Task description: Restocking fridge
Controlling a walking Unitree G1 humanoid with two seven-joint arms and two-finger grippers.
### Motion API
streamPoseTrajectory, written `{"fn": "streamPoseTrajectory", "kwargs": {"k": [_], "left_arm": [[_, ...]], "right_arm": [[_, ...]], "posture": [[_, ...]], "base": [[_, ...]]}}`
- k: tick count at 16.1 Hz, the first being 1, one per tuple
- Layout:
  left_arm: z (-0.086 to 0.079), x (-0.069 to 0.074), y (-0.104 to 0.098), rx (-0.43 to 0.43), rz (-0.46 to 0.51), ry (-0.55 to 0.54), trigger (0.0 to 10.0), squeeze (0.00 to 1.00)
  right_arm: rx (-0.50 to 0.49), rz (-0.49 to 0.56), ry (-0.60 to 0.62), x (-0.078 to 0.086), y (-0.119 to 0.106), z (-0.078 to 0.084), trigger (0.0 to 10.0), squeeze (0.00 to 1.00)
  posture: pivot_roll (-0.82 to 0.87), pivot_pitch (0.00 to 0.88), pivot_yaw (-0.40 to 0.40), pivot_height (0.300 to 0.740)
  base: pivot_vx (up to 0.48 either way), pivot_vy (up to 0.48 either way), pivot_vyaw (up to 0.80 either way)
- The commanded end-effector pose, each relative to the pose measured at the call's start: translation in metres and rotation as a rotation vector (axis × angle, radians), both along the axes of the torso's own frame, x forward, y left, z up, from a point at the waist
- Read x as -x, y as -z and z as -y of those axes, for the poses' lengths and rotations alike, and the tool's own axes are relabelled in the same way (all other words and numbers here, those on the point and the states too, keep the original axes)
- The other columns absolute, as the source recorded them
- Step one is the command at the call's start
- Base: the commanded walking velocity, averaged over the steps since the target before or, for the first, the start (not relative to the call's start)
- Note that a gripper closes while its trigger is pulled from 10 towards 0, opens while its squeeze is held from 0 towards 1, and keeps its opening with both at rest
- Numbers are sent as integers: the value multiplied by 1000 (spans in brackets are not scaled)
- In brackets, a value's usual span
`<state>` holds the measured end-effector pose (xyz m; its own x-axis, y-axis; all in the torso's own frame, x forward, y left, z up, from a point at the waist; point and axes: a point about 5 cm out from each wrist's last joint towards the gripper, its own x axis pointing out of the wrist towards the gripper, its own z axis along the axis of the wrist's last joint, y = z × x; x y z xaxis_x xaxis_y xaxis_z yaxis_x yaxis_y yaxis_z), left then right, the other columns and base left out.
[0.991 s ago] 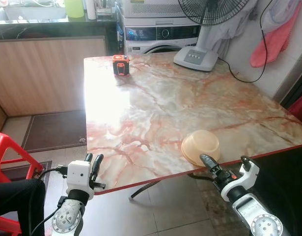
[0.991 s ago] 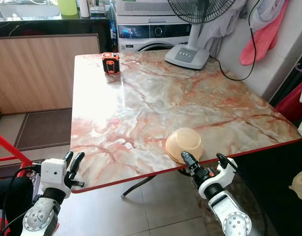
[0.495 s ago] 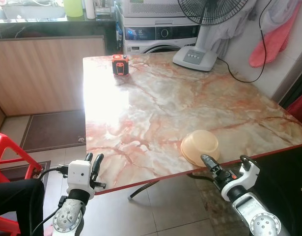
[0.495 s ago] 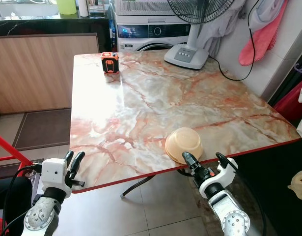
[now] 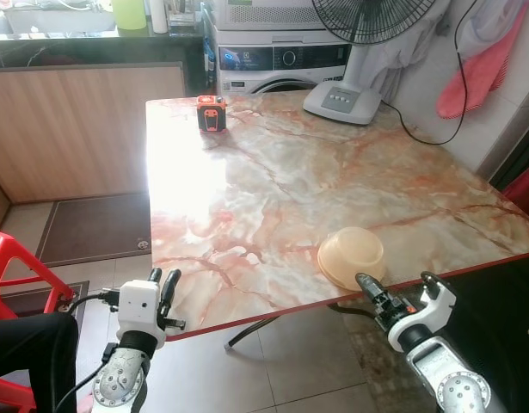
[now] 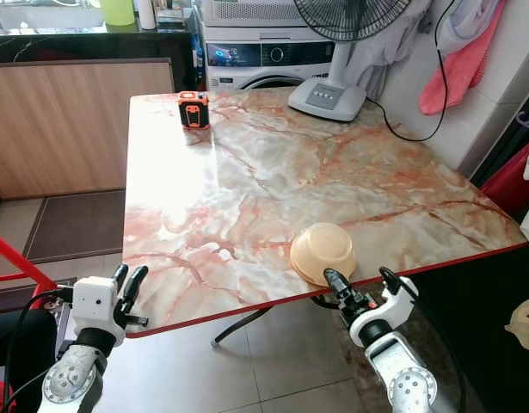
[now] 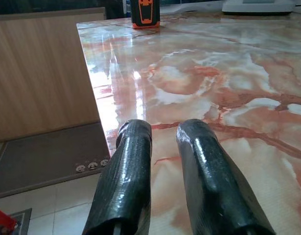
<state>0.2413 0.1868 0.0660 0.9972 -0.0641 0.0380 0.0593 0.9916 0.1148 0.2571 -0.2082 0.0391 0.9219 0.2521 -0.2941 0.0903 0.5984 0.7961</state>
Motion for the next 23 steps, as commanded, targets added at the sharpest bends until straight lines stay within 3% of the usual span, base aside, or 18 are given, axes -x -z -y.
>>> {"fn": "streamPoseTrajectory", "kwargs": {"k": [1, 18, 20, 22, 23], "left_arm": [[3, -2, 0, -5, -7, 8, 10000, 0], [5, -3, 3, -3, -27, 8, 10000, 0], [5, -3, 3, -4, -29, 8, 10000, 0], [4, -3, 3, -6, -31, 8, 10000, 0], [4, -3, 3, -6, -32, 8, 10000, 0]], "right_arm": [[18, -10, 17, -1, 0, 5, 0, 0], [36, -19, -3, 0, 1, 3, 0, 0], [78, -13, 14, -2, 0, 6, 0, 0], [223, 45, 47, -8, -12, 14, 0, 0], [247, 95, 41, -13, -22, 13, 0, 0]], "posture": [[-52, 0, -94, 740], [-48, 0, -98, 740], [-47, 0, -96, 740], [-50, 0, -94, 740], [-51, 0, -93, 740]], "base": [[0, 0, 0], [0, 0, 0], [0, 0, 0], [0, 0, 0], [0, 0, 0]]}}
